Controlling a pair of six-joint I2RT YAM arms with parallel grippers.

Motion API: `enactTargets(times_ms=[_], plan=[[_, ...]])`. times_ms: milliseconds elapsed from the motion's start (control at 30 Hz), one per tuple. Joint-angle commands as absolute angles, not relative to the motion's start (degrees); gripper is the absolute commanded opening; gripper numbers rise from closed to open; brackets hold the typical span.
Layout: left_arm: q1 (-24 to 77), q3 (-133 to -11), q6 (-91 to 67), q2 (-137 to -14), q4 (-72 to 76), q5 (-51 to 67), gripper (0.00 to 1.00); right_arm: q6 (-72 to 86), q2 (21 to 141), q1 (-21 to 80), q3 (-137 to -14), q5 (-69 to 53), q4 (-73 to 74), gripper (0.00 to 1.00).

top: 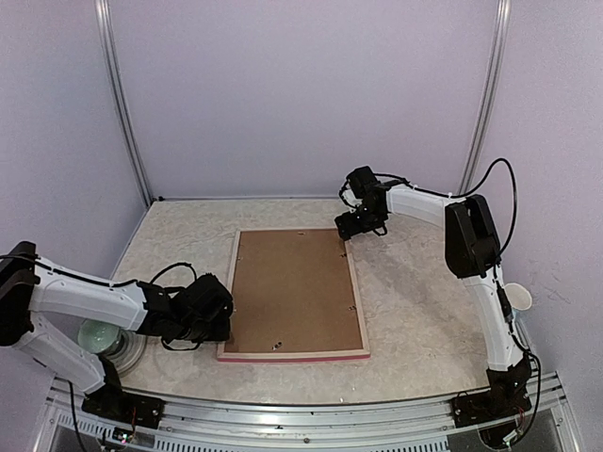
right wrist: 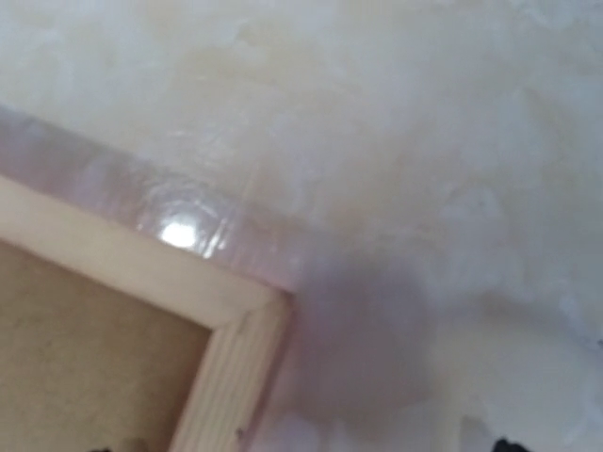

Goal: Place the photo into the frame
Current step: Rotate the photo frame at the center of the board.

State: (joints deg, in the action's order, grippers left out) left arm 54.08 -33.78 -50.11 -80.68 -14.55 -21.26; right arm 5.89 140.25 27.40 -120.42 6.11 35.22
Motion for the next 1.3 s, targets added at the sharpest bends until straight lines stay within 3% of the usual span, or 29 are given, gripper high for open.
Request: enactTargets(times_ms=[0, 367, 600, 1267], plan=[[54.36, -32.83, -50.46, -79.34, -16.00, -23.44, 0.31, 7.12, 140.86, 26.34, -119.01, 8.08, 34.11, 0.87], [53.59, -32.51, -49.73, -83.99, -15.02, -26.42, 0.30, 7.20, 139.83, 25.60, -115.39, 10.48, 34.50, 0.87], [47.46, -32.22, -46.09, -84.08, -12.72, -27.30, 0.29, 7.65, 136.17, 25.07, -110.21, 12.30, 34.16, 0.87], [33.41, -51.83, -38.57, -99.83, -6.23, -24.44, 0.30, 17.81, 109.24, 25.32, -73.51, 6.04, 25.57, 0.87]])
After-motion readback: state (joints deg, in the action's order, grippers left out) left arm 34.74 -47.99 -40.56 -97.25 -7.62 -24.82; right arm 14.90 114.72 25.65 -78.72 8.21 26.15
